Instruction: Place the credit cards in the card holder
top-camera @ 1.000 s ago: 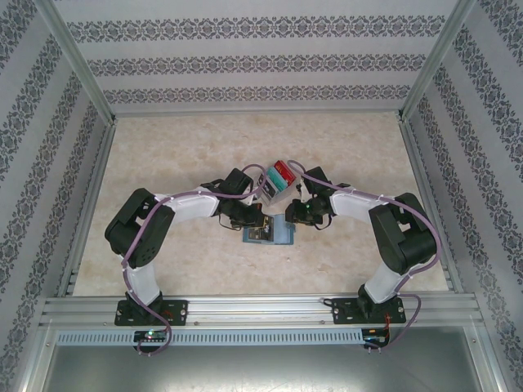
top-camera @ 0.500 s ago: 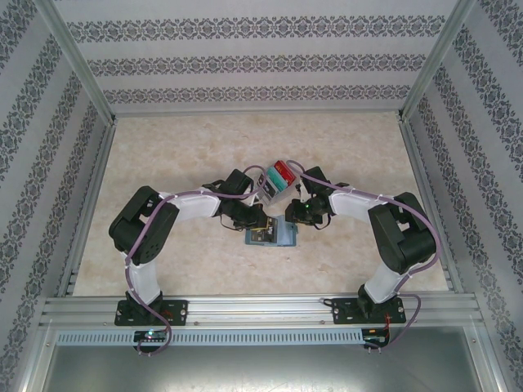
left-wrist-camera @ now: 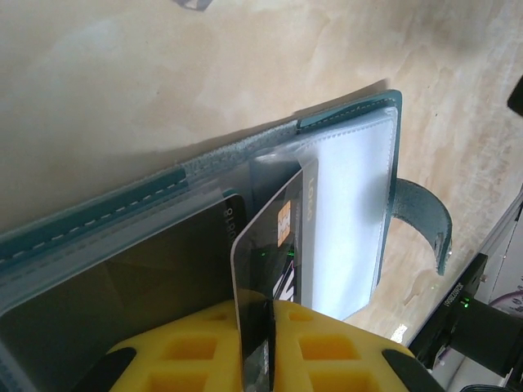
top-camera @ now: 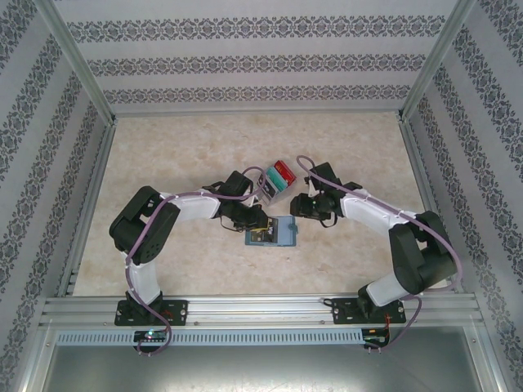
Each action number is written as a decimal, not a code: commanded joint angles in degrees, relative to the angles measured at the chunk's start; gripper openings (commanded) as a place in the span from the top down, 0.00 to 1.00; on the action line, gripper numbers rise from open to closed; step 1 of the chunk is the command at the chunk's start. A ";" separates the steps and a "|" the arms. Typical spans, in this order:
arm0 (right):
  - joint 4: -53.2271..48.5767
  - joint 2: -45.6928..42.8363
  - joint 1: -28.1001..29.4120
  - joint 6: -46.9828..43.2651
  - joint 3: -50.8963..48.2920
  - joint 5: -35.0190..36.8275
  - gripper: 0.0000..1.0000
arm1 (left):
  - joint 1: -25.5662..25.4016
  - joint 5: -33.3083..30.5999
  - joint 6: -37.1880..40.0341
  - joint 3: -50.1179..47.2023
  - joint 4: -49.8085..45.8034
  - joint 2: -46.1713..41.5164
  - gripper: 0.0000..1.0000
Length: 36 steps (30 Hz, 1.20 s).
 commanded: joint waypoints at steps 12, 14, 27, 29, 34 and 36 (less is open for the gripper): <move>-1.59 6.70 2.77 2.39 -1.42 -0.74 0.60 | -2.66 -2.58 -3.77 -0.18 3.17 2.87 0.90; -0.79 6.84 2.68 2.62 -2.02 -0.93 0.60 | -2.81 -2.68 -3.97 0.01 3.53 3.30 0.90; 1.94 7.70 2.24 3.61 -3.66 -2.23 0.60 | -5.11 -7.45 -2.12 3.78 -2.09 4.43 0.76; 1.99 7.82 2.24 3.71 -3.75 -2.11 0.60 | -5.68 -9.20 -1.18 5.21 -5.21 4.34 0.76; 2.20 7.77 2.16 4.28 -4.02 -1.92 0.60 | -7.62 -13.55 0.82 8.71 -11.99 4.06 0.69; 2.85 7.89 1.78 4.68 -4.40 -2.18 0.61 | -8.56 -14.66 1.57 9.48 -12.90 4.01 0.68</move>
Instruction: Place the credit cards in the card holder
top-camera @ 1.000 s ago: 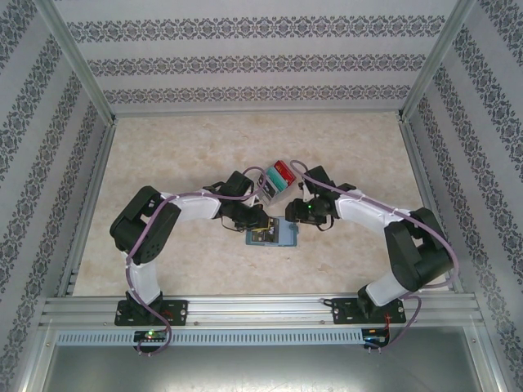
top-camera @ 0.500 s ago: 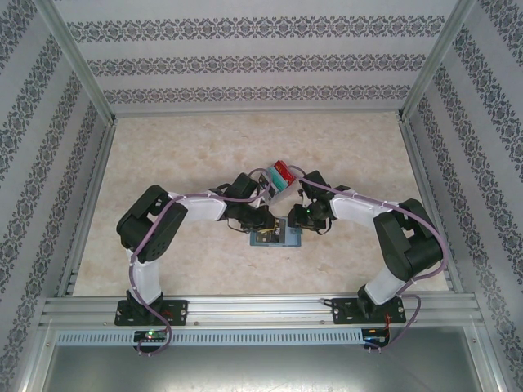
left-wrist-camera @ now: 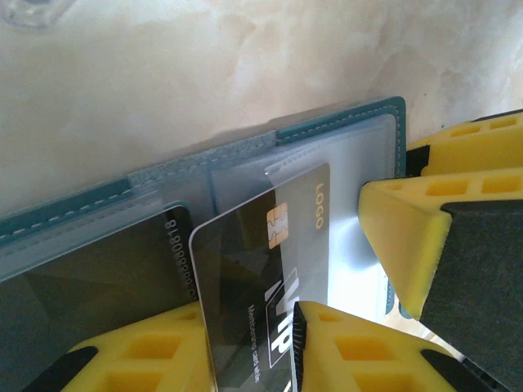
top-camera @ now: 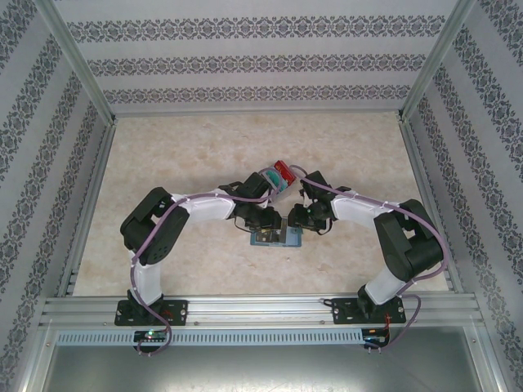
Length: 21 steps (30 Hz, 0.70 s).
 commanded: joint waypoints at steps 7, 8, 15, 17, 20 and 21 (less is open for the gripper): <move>3.24 2.13 -1.52 3.19 -3.51 -0.63 0.64 | -4.03 -7.18 0.59 6.09 -10.32 3.37 0.64; 3.63 2.10 -1.58 3.58 -3.69 -0.86 0.65 | -4.30 -7.27 -0.27 5.94 -9.80 3.12 0.64; 5.17 2.13 -2.77 4.88 -4.96 -1.59 0.69 | -6.29 -10.72 -1.11 8.43 -11.58 3.34 0.54; 5.37 2.09 -2.95 5.02 -5.05 -1.84 0.69 | -6.31 -11.74 -1.06 8.62 -12.54 2.99 0.54; 5.42 1.61 -3.10 5.02 -5.23 -1.87 0.69 | -6.34 -14.82 -1.54 8.76 -14.69 1.85 0.55; 5.46 1.60 -3.08 5.00 -5.23 -1.89 0.69 | -6.38 -15.54 -1.78 9.12 -15.58 1.75 0.55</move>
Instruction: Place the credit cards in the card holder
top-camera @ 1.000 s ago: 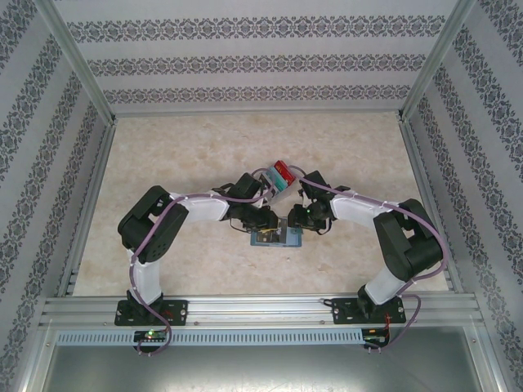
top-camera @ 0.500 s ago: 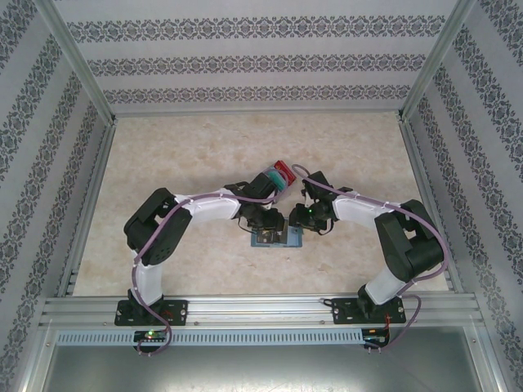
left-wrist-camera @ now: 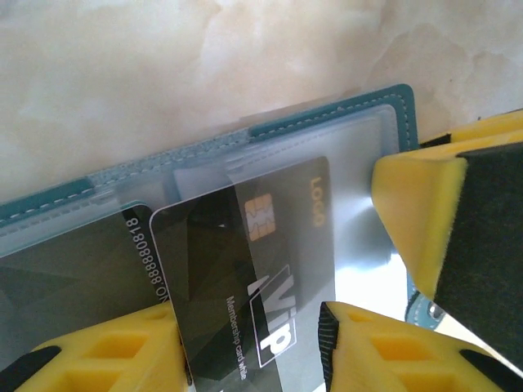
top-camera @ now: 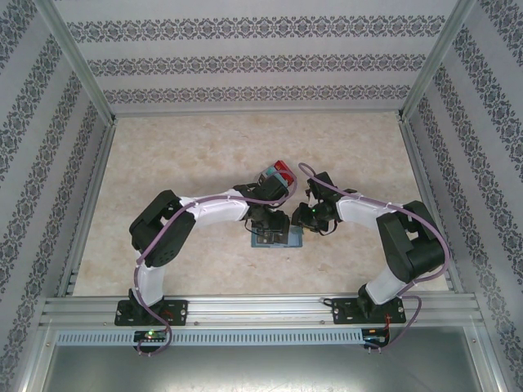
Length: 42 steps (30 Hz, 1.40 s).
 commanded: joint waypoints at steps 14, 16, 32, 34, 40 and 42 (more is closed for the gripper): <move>4.86 3.67 -0.20 2.80 -2.83 -1.32 0.72 | -2.73 -0.01 -9.91 3.09 -0.15 1.59 0.52; 4.88 3.77 -0.20 2.85 -2.83 -1.61 0.73 | -2.03 -1.17 -11.79 1.64 0.04 0.82 0.52; 4.41 2.98 -0.40 2.21 -4.10 -1.92 0.73 | -1.67 6.12 -21.92 -6.60 19.27 0.04 0.49; 4.56 2.98 -0.63 2.12 -4.24 -1.61 0.73 | -1.56 5.79 -21.93 -7.57 19.67 -0.82 0.48; 3.35 2.99 -1.14 1.09 -3.69 -0.19 0.74 | -1.56 -3.95 -18.51 -7.09 8.18 -5.73 0.46; 3.77 2.81 -1.13 1.17 -3.88 -0.34 0.74 | -1.56 -4.81 -18.01 -7.13 6.76 -6.53 0.46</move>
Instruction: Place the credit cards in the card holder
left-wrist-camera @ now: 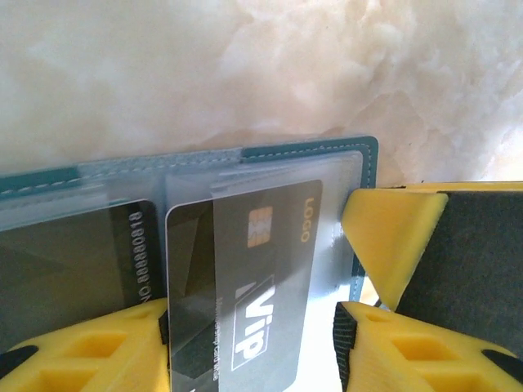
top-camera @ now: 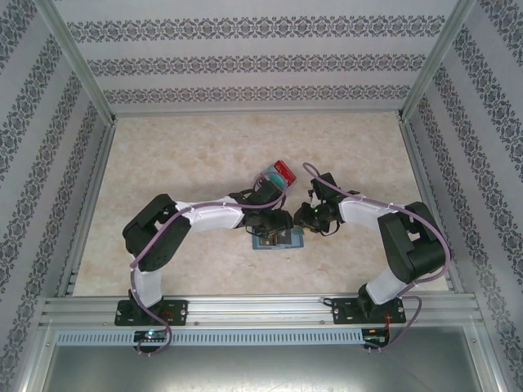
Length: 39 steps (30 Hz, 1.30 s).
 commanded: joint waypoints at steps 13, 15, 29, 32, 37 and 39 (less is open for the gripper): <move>2.08 3.42 0.54 -1.06 -2.31 1.42 0.74 | -1.33 4.54 2.43 4.63 -1.63 4.82 0.52; 2.28 3.62 0.56 -1.01 -2.41 1.19 0.74 | -1.48 4.83 3.41 4.90 -0.64 4.44 0.52; 1.65 0.03 -0.53 -1.54 -2.01 2.58 0.70 | -1.42 -1.03 4.90 0.69 0.43 -1.82 0.53; 0.61 -0.53 -0.64 -2.28 -1.28 2.74 0.69 | -1.42 -1.20 4.31 0.20 0.50 -2.03 0.55; 1.50 0.07 -0.64 -1.85 -1.81 1.92 0.69 | -1.43 -2.17 5.18 1.17 -2.37 -1.57 0.57; 1.57 0.34 -0.51 -1.85 -1.89 1.59 0.69 | -1.43 -0.92 5.34 1.51 -1.81 -0.95 0.61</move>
